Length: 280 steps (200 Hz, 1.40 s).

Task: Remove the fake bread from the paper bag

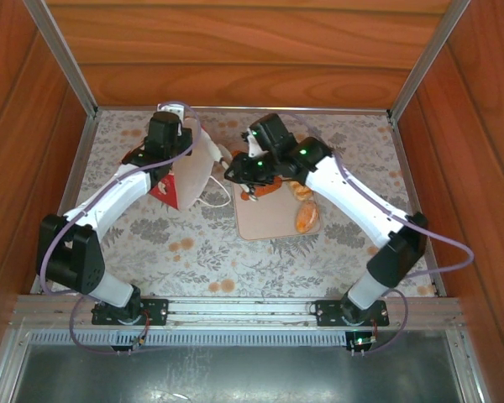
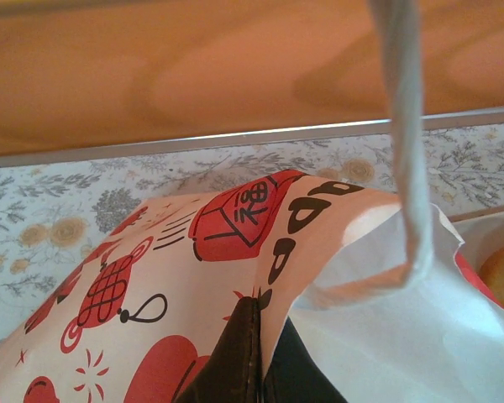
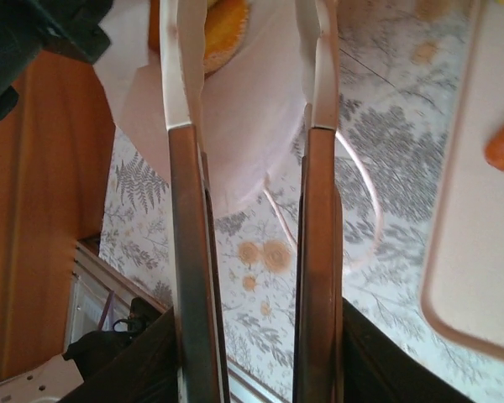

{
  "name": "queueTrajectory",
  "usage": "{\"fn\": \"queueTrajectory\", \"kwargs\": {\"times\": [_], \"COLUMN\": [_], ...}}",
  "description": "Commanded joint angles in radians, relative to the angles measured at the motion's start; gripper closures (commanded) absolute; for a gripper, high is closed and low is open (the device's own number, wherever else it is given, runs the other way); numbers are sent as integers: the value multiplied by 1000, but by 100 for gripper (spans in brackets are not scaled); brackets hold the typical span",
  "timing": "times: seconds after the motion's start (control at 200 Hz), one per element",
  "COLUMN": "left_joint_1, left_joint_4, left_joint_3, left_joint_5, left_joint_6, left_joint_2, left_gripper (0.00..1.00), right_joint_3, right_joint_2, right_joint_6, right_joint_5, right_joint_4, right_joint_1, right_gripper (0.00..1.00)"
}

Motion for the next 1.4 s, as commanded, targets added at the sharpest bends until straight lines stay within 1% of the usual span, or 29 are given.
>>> {"fn": "queueTrajectory", "kwargs": {"times": [0.0,0.265,0.395,0.595,0.725,0.92,1.21,1.394], "left_joint_1": [7,5,0,-11,-17,-18,-18,-18], "left_joint_4": [-20,-30,-35,-37,-38,-41,-35,-27], "left_joint_3": [52,65,65,54,55,57,56,52], "left_joint_5": [27,38,38,43,51,64,92,109], "left_joint_6": [-30,-58,-62,-73,-75,-74,-67,-58], "left_joint_2": [19,27,29,28,30,32,31,26], "left_gripper": [100,100,100,100,100,100,100,100], "right_joint_3": [91,225,287,394,464,511,550,607], "right_joint_2": [80,240,305,399,457,500,548,592], "right_joint_6": [-54,-65,-55,-52,-54,-60,-79,-89], "right_joint_5": [4,-3,23,94,117,122,111,99], "right_joint_4": [25,10,-13,-78,-117,-135,-142,-168], "right_joint_1": [25,33,33,31,29,22,7,-3], "right_gripper": [58,61,62,60,57,54,54,54]}}
